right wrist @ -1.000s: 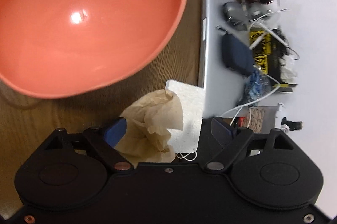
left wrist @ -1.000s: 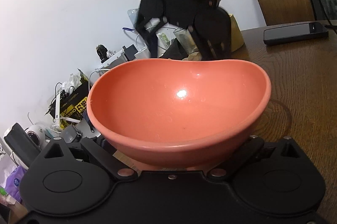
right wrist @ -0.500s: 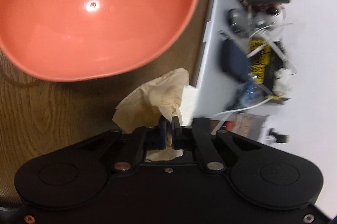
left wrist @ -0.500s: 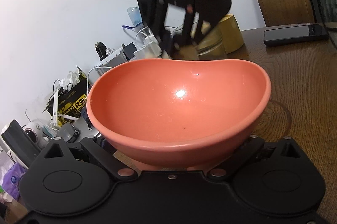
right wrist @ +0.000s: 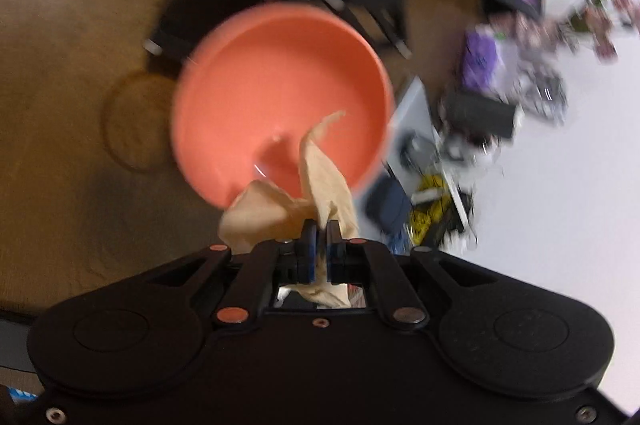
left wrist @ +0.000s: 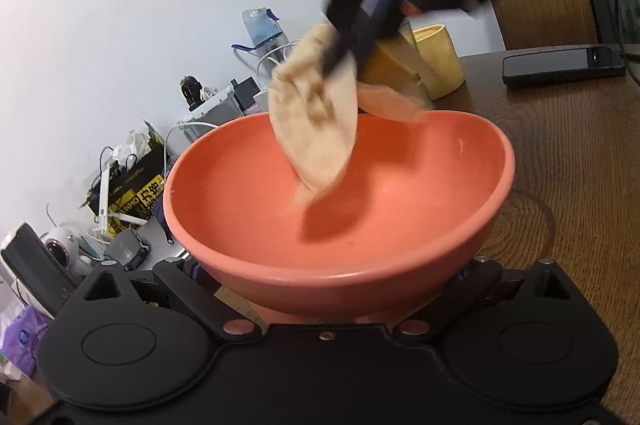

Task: Clean bowl
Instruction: 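Wipe the inside of the bowl with the towel in the right gripper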

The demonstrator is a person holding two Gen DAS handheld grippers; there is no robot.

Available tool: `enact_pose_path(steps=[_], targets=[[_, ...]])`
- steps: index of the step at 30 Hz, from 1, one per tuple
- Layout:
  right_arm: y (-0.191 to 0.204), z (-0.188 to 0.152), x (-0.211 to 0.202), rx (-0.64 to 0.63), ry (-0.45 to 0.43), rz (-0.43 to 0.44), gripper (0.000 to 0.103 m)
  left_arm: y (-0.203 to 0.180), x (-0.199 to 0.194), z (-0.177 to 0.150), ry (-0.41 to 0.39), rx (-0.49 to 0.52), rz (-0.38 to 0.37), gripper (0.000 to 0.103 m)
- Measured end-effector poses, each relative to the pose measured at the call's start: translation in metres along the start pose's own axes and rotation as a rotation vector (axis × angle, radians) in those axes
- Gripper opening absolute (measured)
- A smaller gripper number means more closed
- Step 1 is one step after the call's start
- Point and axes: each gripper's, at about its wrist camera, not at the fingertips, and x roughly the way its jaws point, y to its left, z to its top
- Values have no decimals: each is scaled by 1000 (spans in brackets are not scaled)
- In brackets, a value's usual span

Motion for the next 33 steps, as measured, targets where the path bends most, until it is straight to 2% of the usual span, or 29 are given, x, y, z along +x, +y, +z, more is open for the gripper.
enact_pose_path(steps=[7, 12, 19, 21, 28, 33], targets=[[18, 22, 6, -170, -38, -37, 5, 0, 0, 0, -1, 1, -6, 98], [15, 36, 3, -249, -97, -99, 5, -1, 0, 0, -2, 5, -4, 99], [-2, 24, 25, -366, -56, -178, 5, -1, 0, 0, -1, 4, -4, 99], [-8, 21, 30, -365, -47, -188, 5, -1, 0, 0, -2, 5, -4, 99], [-23, 6, 46, -362, -22, -168, 5, -1, -1, 0, -2, 3, -7, 99], [-24, -11, 59, -343, 31, -113, 5, 1, -1, 1, 1, -4, -13, 99]])
